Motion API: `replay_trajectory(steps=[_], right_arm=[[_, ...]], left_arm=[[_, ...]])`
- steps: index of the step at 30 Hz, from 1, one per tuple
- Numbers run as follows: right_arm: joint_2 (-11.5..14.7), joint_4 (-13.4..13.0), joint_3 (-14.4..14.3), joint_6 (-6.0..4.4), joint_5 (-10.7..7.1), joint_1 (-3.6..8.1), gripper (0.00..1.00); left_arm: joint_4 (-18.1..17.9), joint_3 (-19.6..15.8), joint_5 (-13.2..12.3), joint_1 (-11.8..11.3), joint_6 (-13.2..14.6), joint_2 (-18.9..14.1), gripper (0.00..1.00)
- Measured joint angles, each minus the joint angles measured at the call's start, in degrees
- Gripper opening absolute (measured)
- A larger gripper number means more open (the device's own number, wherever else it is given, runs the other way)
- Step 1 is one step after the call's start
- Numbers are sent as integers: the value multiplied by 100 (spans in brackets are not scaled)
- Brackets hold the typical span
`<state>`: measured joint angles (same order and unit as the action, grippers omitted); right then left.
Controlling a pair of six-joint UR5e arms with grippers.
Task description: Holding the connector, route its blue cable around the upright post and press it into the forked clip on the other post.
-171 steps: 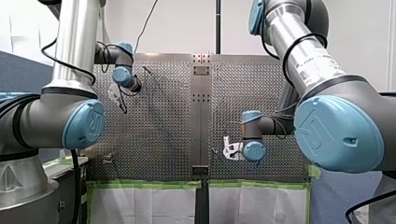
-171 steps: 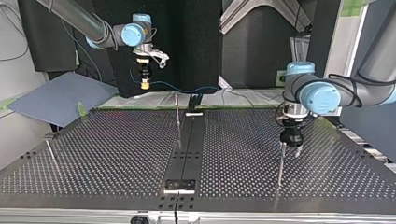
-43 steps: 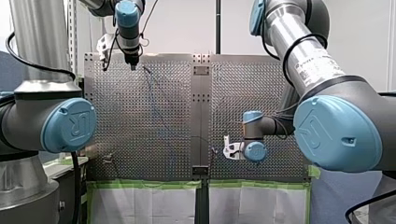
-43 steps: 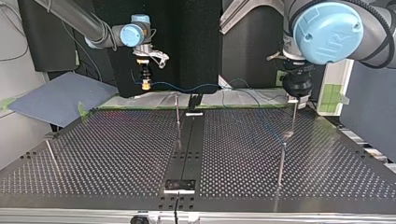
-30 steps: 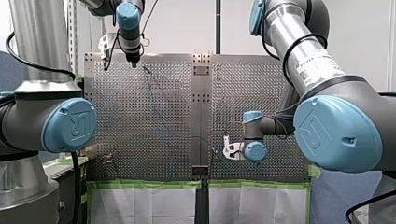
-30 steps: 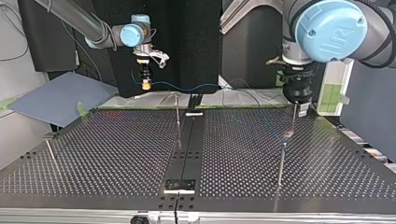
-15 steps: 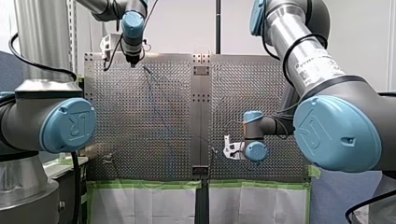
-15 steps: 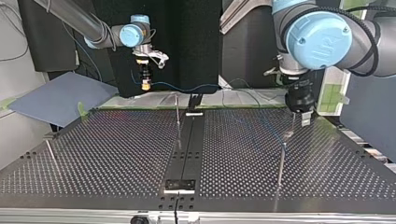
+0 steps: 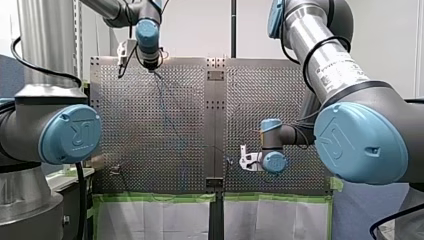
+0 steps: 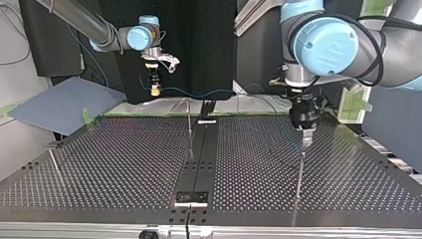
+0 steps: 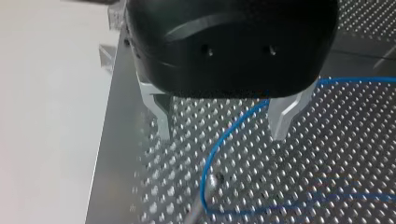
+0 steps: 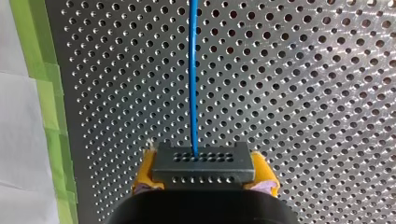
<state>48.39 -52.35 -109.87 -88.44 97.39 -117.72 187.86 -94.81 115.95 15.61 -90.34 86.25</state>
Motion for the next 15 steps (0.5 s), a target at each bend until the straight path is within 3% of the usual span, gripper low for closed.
replay_trajectory(steps=[7, 15], right_arm=[[0, -2, 2, 0, 5, 0, 0], [0, 4, -1, 0, 1, 21, 0]], left_arm=[[-341, -2, 4, 166, 340, 279, 100], [-748, -129, 256, 247, 748, 516, 100]])
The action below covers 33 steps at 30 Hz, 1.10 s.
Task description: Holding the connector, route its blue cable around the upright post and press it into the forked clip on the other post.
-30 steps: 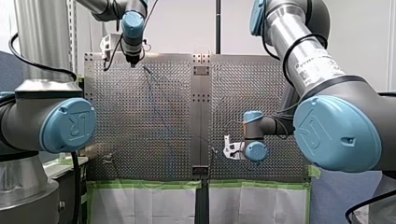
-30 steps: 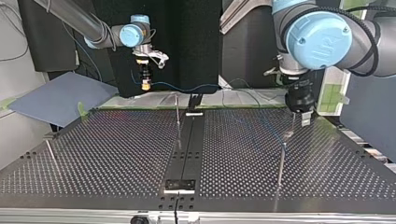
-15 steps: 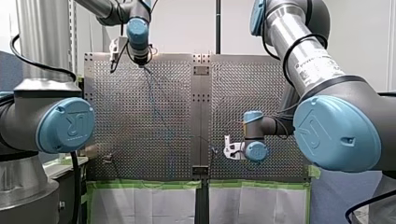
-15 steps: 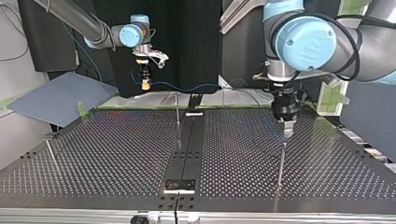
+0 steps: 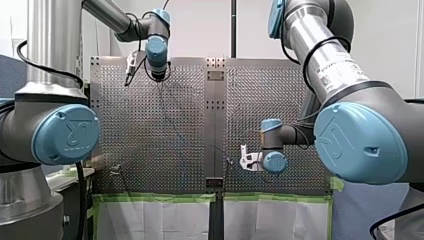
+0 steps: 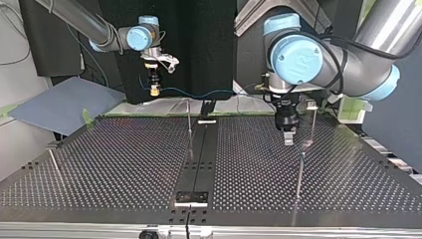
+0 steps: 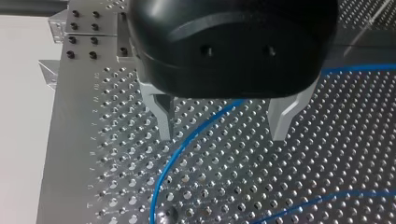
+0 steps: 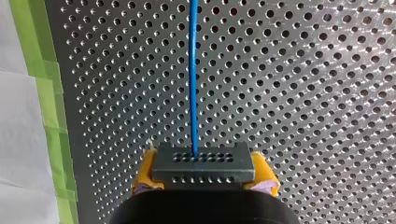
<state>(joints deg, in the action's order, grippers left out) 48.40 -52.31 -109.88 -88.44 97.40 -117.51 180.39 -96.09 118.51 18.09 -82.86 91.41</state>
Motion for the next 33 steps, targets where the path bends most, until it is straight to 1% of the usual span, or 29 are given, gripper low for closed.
replay_trajectory(steps=[4, 8, 12, 17, 21, 24, 29, 33], right_arm=[[0, 4, -2, 0, -1, 2, 0], [0, 19, -3, 0, 4, 4, 0], [0, 25, -2, 0, 7, 4, 0], [0, 20, 0, 0, 8, 4, 0], [0, 21, 0, 0, 8, 4, 0], [0, 24, -2, 0, 8, 4, 0], [0, 43, 0, 3, 7, 3, 0], [0, 52, 1, 2, 3, 1, 0]], left_arm=[[-193, -18, 56, 2, 193, 9, 100], [-391, -20, 45, 3, 391, 10, 100], [-592, -20, -39, 4, 591, 11, 100], [-852, 28, -219, -18, 877, 30, 100], [-834, 194, -233, -49, 1065, 118, 100], [-755, 338, -223, -79, 1077, 201, 100], [-628, 578, -229, -165, 923, 252, 100], [-495, 747, -239, -225, 859, 314, 100]])
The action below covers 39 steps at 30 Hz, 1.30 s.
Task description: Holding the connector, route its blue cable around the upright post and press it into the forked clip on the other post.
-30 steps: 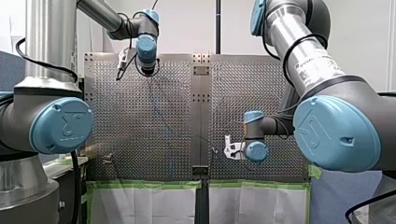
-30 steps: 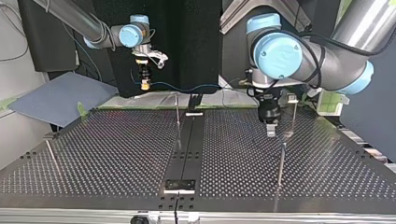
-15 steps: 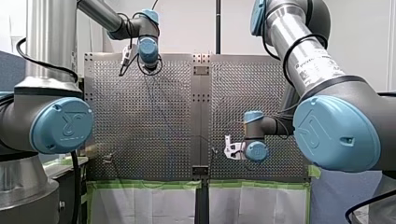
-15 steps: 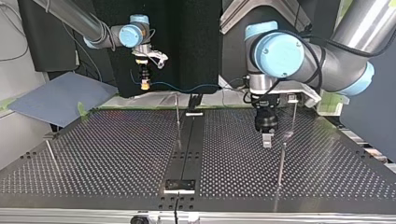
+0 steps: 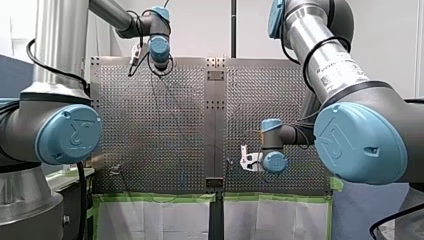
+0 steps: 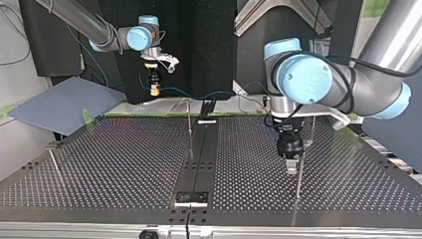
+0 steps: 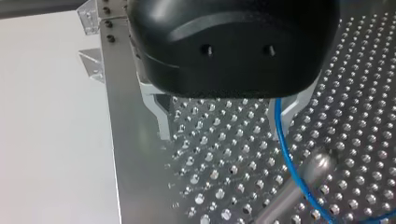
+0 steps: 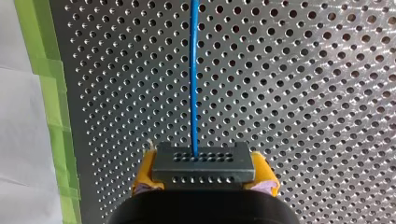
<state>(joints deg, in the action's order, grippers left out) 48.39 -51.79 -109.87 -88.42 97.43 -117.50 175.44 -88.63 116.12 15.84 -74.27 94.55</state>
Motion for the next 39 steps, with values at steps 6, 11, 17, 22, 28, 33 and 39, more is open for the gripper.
replay_trajectory(steps=[6, 11, 17, 22, 28, 33, 39], right_arm=[[0, 9, 0, 5, -4, -4, 0], [0, 18, -1, 6, 1, -12, 0], [0, 34, -2, 7, 4, -12, 0], [0, 36, 1, 7, 5, -13, 0], [0, 36, -1, 9, 5, -14, 0], [0, 36, -1, 8, 9, -14, 0], [0, 40, -2, 7, 16, -22, 0]], left_arm=[[258, 273, -84, -45, -11, 190, 100], [472, 533, -169, -50, -11, 368, 100], [565, 851, -192, -52, -19, 455, 100], [634, 1078, -281, -113, -119, 461, 100], [729, 1369, -363, -158, -216, 571, 100], [734, 1619, -440, -176, -258, 626, 100], [777, 1718, -556, -214, -427, 720, 100]])
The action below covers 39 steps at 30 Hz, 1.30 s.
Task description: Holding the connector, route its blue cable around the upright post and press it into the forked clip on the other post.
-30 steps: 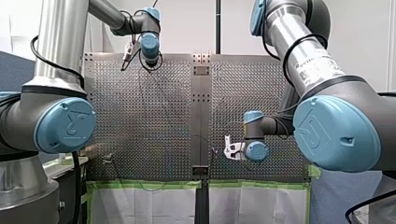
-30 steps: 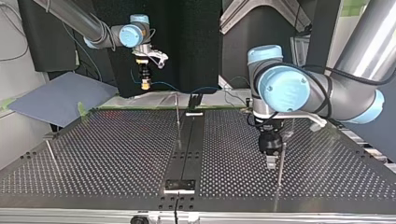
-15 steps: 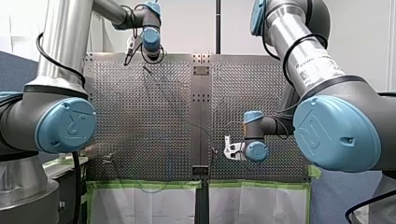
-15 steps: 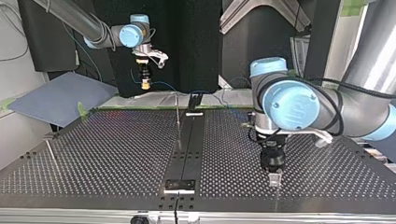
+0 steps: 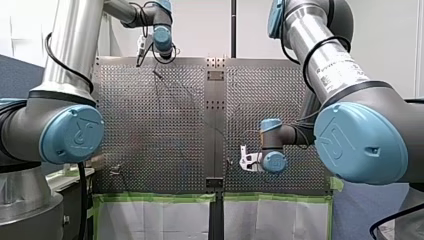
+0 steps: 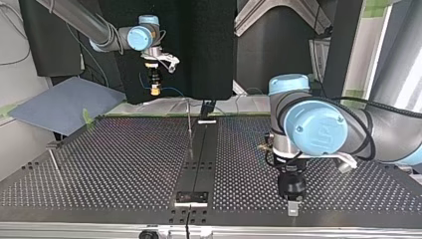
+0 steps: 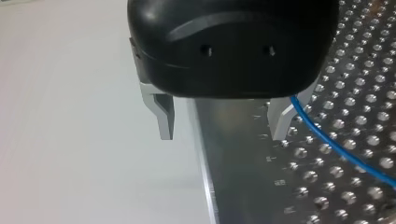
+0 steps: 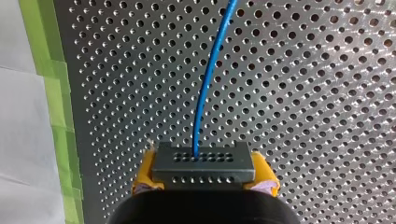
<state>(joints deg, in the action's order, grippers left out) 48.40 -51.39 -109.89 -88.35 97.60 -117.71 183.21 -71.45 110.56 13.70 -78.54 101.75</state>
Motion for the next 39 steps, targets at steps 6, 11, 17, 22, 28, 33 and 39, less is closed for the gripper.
replay_trajectory(steps=[6, 11, 17, 22, 28, 33, 39], right_arm=[[0, 45, 0, 7, 12, 3, 0], [2, 59, 0, 9, 14, 5, 0], [5, 60, -1, 9, 14, 3, 0], [7, 68, -1, 9, 15, -7, 0], [7, 77, -2, 9, 15, -10, 0], [8, 80, -3, 9, 15, -12, 0], [8, 68, -2, 9, 16, -12, 0]], left_arm=[[91, -98, -13, 28, -70, 68, 100], [-24, -321, -25, 12, -92, 74, 100], [-192, -632, -39, 3, -137, 84, 100], [-215, -846, -9, 43, -102, 239, 100], [-208, -928, 71, 131, 30, 411, 100], [-179, -947, 155, 187, 58, 425, 100], [-167, -1093, 242, 287, 193, 472, 100]])
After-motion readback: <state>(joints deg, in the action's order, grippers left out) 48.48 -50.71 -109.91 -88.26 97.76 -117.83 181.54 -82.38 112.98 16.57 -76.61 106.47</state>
